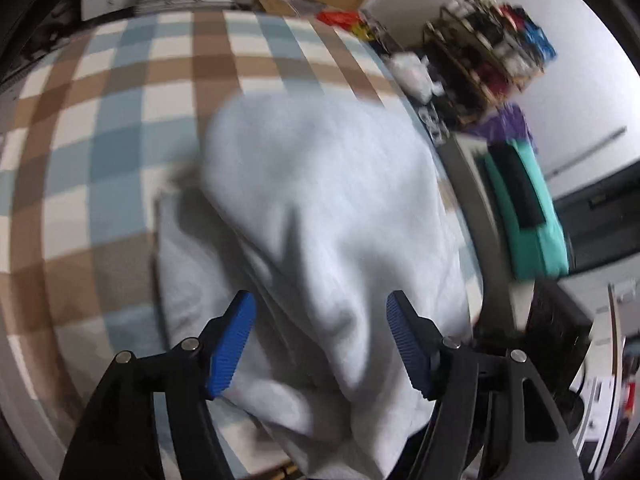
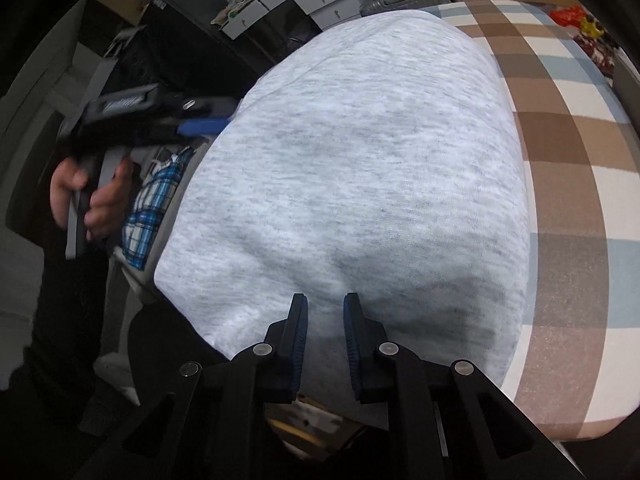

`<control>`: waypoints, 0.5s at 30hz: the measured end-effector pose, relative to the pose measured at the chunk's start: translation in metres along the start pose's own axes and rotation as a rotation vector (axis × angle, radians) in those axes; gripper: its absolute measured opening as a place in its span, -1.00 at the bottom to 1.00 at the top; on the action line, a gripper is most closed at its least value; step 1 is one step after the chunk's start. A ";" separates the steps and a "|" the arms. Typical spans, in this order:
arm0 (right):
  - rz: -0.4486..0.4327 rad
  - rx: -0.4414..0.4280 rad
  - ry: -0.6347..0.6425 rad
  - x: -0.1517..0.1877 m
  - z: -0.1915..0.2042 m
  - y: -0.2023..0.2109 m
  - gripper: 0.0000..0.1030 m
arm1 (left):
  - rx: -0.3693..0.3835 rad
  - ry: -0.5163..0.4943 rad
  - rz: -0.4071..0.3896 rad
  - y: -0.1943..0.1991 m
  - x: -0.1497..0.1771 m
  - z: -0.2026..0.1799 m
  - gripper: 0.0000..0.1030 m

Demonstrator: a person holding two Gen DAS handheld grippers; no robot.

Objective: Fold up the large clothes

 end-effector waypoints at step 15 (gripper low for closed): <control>-0.006 0.046 0.026 0.008 0.006 0.004 -0.66 | -0.079 -0.129 -0.016 -0.004 0.001 -0.014 -0.86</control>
Point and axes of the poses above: each gripper's, at about its wrist camera, not at the fingertips, and y roughly against the way its jaws point, z to its left, x to its underside, the point moved 7 cm from there along -y, roughly the way its jaws point, and after that the axes turned 4 degrees about -x, right-handed, at the moved point
